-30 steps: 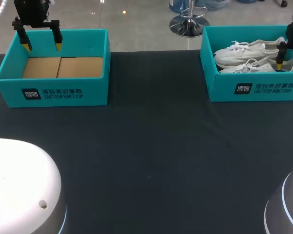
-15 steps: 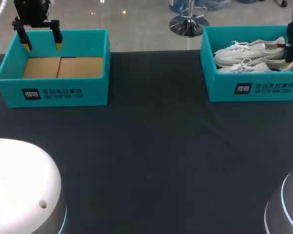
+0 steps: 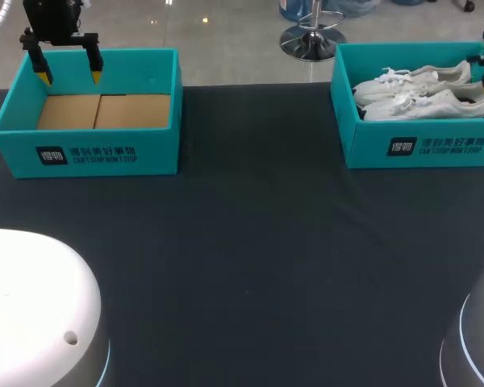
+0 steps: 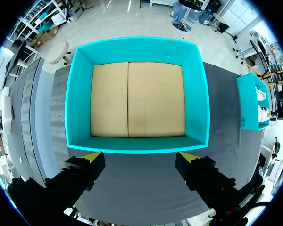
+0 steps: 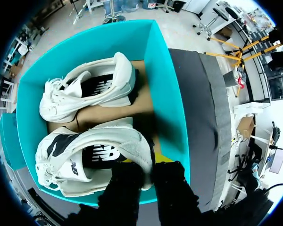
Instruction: Take the shoe out of the shoebox, open the shoe tongue, remove and reinsert the insole, then place the shoe into the shoebox
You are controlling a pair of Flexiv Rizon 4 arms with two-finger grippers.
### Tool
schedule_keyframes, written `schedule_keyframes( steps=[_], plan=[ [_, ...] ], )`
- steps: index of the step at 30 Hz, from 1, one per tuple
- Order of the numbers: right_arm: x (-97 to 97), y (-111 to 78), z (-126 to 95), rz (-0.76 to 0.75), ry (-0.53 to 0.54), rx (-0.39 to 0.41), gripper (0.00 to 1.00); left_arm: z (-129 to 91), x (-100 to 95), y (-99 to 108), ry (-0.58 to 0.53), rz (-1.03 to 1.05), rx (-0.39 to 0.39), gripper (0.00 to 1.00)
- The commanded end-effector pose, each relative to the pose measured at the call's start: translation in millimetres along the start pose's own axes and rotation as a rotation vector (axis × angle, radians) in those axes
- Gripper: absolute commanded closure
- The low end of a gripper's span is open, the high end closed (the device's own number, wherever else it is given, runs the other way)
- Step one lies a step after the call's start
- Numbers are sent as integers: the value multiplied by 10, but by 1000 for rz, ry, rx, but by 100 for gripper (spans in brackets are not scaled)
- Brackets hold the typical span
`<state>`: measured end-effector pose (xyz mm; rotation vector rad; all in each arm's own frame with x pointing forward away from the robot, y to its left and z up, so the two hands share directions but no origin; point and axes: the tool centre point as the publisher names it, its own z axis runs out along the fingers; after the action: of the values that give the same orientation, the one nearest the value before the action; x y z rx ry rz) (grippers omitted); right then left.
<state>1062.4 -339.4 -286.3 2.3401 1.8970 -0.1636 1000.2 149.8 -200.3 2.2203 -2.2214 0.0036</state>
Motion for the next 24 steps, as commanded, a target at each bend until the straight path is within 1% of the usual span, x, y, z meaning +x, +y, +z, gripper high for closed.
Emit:
schedule_keyframes(
  steps=[1, 7, 11, 13, 15, 17, 18, 24],
  plan=[
    [-58, -62, -588, 17, -15, -36, 100, -2, 0, 1, -1, 0, -1, 0],
    [-119, -11, -1180, 38, -30, -100, 100, -2, 0, 1, -1, 0, -1, 0],
    [-109, -16, -1502, 21, -59, -141, 100, -2, 0, 1, -1, 0, -1, 0],
    [-90, -33, -1627, 14, -65, -157, 100, -2, 0, 1, -1, 0, -1, 0],
    [-54, -47, -1692, 0, -74, -157, 100, -2, 0, 1, -1, 0, -1, 0],
    [1, -59, -1700, -14, -99, -107, 100, -2, 0, 1, -1, 0, -1, 0],
    [31, -76, -1698, -17, -104, -101, 100, -2, 0, 1, -1, 0, -1, 0],
    [31, -76, -1698, -17, -104, -101, 100, -2, 0, 1, -1, 0, -1, 0]
  ],
)
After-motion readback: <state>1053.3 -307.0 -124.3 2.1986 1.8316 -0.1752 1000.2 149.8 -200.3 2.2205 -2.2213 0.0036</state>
